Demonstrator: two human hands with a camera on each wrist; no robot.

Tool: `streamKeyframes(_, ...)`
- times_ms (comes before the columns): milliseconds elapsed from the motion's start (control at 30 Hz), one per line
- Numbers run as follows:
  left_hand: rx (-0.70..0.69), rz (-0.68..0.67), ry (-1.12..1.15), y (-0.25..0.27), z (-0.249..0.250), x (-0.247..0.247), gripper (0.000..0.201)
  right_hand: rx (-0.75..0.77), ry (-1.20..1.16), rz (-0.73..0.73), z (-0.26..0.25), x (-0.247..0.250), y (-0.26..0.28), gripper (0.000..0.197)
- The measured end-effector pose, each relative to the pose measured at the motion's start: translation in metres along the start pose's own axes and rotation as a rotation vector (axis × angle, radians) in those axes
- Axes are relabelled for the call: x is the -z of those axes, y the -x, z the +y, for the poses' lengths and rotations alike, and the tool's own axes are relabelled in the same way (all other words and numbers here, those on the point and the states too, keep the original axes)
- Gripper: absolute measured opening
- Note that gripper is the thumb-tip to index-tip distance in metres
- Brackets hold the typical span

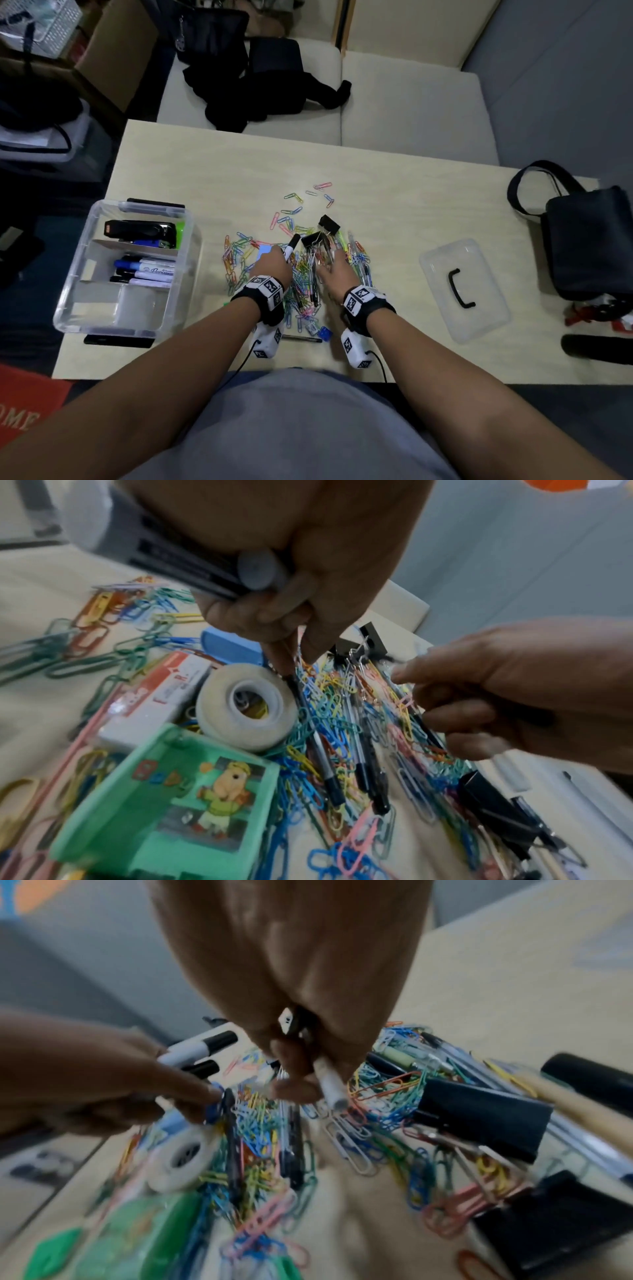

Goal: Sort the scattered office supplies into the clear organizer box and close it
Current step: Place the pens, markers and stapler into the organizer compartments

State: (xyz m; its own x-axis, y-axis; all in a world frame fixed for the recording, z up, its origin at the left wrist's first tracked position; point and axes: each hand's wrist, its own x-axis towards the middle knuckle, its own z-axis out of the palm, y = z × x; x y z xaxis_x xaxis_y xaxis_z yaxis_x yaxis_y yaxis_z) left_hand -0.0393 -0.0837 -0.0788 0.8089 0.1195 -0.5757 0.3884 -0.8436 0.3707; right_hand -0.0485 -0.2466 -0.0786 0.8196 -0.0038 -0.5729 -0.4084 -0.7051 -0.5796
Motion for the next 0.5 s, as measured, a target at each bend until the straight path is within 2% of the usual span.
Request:
streamKeyframes(67, -0.014, 0.029, -0.038, 0.000, 0.003, -0.003, 0.030, 0.015, 0.096, 0.009, 0.004, -0.005, 0.000, 0.047)
streamKeyframes(200, 0.043, 0.070, -0.078, -0.006, 0.006, -0.007, 0.028, -0.013, 0.231, -0.013, 0.006, -0.017, -0.002, 0.039)
streamKeyframes(300, 0.014, 0.051, -0.117, -0.015, 0.001, -0.016, 0.037, -0.009, 0.333, -0.014, 0.004, -0.020, -0.003, 0.033)
streamKeyframes(500, 0.054, 0.034, -0.108, -0.011, 0.008, -0.007, 0.025, -0.015, 0.459, 0.006, -0.006, -0.022, -0.006, 0.032)
